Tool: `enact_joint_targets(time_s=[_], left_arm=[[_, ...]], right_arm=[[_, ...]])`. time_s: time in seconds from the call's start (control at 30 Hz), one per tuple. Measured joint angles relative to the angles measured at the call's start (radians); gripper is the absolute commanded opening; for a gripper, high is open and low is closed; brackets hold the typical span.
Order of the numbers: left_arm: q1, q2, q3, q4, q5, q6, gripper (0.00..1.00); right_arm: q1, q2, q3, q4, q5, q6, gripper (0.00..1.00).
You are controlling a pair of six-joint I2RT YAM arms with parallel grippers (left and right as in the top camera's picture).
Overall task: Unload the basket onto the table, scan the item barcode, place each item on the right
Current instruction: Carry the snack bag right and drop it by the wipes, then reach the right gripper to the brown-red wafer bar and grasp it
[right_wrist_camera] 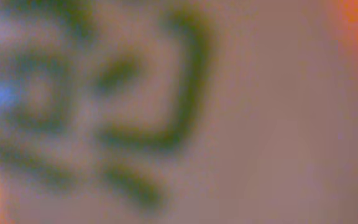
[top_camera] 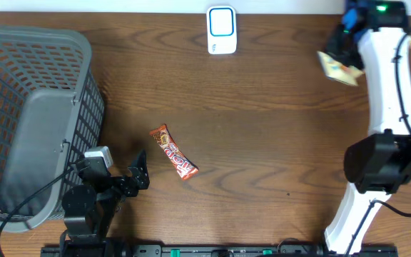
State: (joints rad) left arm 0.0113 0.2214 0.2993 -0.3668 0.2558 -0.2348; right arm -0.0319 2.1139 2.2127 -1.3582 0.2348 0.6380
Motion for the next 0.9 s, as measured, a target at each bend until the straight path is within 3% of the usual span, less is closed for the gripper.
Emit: enact_joint_targets(time_s=[0.33,0.47,0.63,0.67,0.77,0.9], left_arm=[[0.000,0.000,0.000,0.000,0.000,0.000,0.98],[0.000,0.000,0.000,0.000,0.000,0.000,0.98],[0.000,0.000,0.000,0.000,0.000,0.000,0.98],[0.000,0.000,0.000,0.000,0.000,0.000,0.98],[0.000,0.000,0.000,0.000,0.000,0.000,0.98],[0.000,0.000,0.000,0.000,0.000,0.000,0.98]], right_arm=[[-0.246,0.008,-0.238,0.020,0.122,0.106,0.01],[-0.346,0.013,-0.386,0.132,0.142,0.168,0.02],[-0.450,0.026,-0.522,0.330,0.167,0.196,0.10],[-0.469,0.026,-0.528,0.343,0.171,0.194,0.20],[-0.523,0.026,-0.523,0.352,0.192,0.180,0.97],[-0.560,0.017,-0.505,0.322,0.196,0.170,0.99]])
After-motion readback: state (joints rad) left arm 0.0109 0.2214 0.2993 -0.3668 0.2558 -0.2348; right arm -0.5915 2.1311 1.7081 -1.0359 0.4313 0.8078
